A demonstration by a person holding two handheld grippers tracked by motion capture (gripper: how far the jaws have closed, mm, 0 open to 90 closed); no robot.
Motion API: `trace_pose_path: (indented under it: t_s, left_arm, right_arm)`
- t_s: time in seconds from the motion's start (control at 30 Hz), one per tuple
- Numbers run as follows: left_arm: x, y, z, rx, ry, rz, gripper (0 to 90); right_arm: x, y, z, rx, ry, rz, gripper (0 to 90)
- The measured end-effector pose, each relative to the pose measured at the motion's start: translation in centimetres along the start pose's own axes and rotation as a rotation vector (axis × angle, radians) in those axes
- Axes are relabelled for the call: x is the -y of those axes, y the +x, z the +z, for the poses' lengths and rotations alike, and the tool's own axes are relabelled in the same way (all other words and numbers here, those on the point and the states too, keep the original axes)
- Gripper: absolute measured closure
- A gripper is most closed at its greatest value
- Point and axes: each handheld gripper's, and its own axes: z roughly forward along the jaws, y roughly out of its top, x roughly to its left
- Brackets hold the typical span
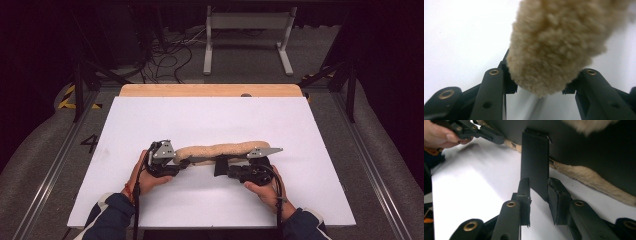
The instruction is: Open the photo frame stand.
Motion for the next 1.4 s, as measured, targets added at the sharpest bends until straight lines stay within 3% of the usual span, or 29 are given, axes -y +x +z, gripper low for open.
trace_pose_path:
  t_s: [0.13,0.23,0.27,0.47,0.63,0.77,0.93,1.03,1.13,1.4]
  left_arm:
    - [0.2,-0.2,-0.1,0.001,-0.005,0.009,58.6]
    - [0.2,-0.2,-0.2,0.005,-0.005,0.004,58.7]
    - [0.2,-0.2,-0.2,0.004,-0.005,0.002,58.5]
    - [0.2,-0.4,-0.5,-0.009,-0.010,0.000,57.5]
    - [0.3,-0.4,-1.3,-0.009,-0.043,-0.005,55.1]
    - [0.4,-0.2,-2.3,0.025,-0.103,-0.028,50.5]
    - [0.2,-0.5,-3.4,0.010,-0.152,-0.022,49.0]
    - [0.1,-0.6,-3.7,0.012,-0.172,-0.023,49.6]
    - [0.0,-0.6,-3.7,0.019,-0.178,-0.026,49.6]
    - [-0.1,-0.6,-3.6,0.028,-0.187,-0.023,50.4]
  right_arm:
    - [0.3,0.8,-1.4,0.069,0.015,-0.096,68.9]
    - [0.4,1.1,-2.4,0.094,0.013,-0.131,68.2]
    - [0.5,1.2,-3.7,0.121,-0.010,-0.155,67.8]
    - [0.6,1.2,-6.6,0.183,-0.083,-0.187,65.7]
    - [0.5,0.4,-8.6,0.233,-0.163,-0.154,64.2]
    - [0.3,0.0,-9.8,0.264,-0.254,-0.136,64.1]
    - [0.2,-1.0,-10.9,0.336,-0.353,-0.089,72.4]
    - [0.2,-2.3,-10.6,0.378,-0.359,-0.046,76.0]
    - [0.1,-2.9,-10.3,0.375,-0.357,-0.019,76.4]
    - [-0.1,-3.5,-9.5,0.366,-0.336,-0.019,77.7]
